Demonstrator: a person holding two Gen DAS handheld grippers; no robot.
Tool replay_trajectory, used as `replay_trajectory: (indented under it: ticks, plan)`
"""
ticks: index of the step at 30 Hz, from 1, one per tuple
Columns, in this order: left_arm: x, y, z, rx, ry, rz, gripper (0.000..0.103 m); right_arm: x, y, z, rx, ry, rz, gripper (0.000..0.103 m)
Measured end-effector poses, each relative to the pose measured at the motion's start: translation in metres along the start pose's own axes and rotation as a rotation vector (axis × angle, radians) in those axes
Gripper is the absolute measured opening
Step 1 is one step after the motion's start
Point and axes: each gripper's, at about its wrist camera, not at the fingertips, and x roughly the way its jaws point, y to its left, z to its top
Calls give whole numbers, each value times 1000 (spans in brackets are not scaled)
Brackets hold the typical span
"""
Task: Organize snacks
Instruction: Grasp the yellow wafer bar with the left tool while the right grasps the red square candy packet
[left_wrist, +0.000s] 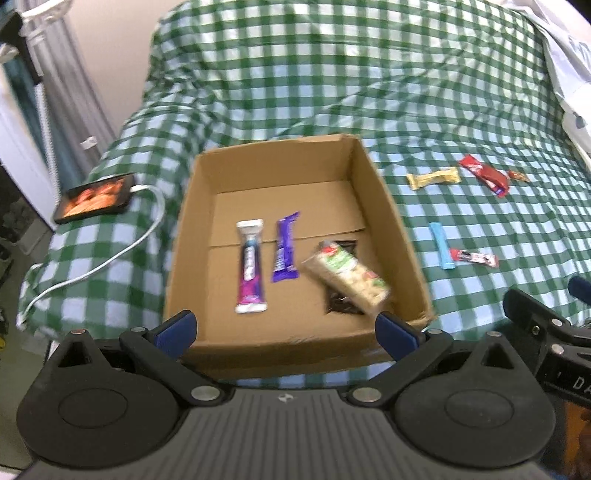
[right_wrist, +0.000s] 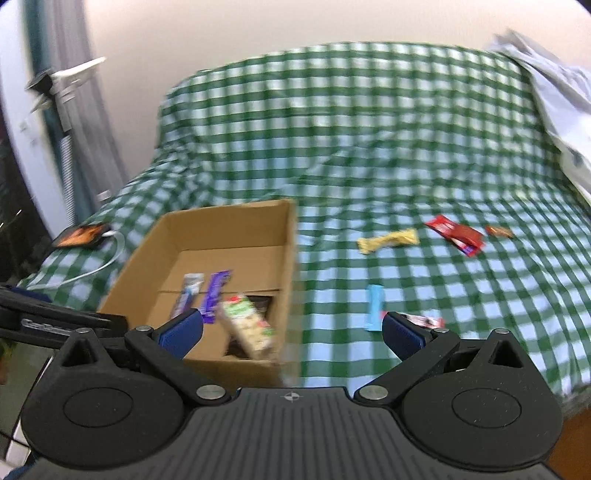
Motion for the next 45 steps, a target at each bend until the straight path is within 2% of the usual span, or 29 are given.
replay_trajectory:
  ticks: [7,11,16,18,23,25,28,30,35,41,45]
  plan:
    - [28,-49,46,66,42,-56,103,9,-65,11,114,-13,-122,102]
    - [47,-82,75,126,39,-60,103,20,-100,21,138,-35,-181,102]
    - [85,-128,116,220,16,-61,103,55,-151,45,127,-76,-254,102]
    - [107,-149,133,255,30,-57,103,73,-175,54,132,-98,-274,102]
    - [162,-201,174,318,47,-117,103,139,-233,72,110,-98,-330,102]
    - [191,-223,185,352,59,-111,103,171,-260,78,109,-76,-329,102]
    - [243,-248,200,390,128,-132,103,221,-291,86,86,-31,-311,102]
    - [276,-257,209,386,154,-125,103,251,-303,89,44,-10,-288,102]
    - [344,-269,225,367,164,-99,103,315,-315,96,-96,9,-234,102]
    - [387,-281,233,406,176,-124,103,369,-325,97,-141,61,-188,102]
    - [400,-286,236,387,180,-127,103,386,-333,97,-133,68,-185,102]
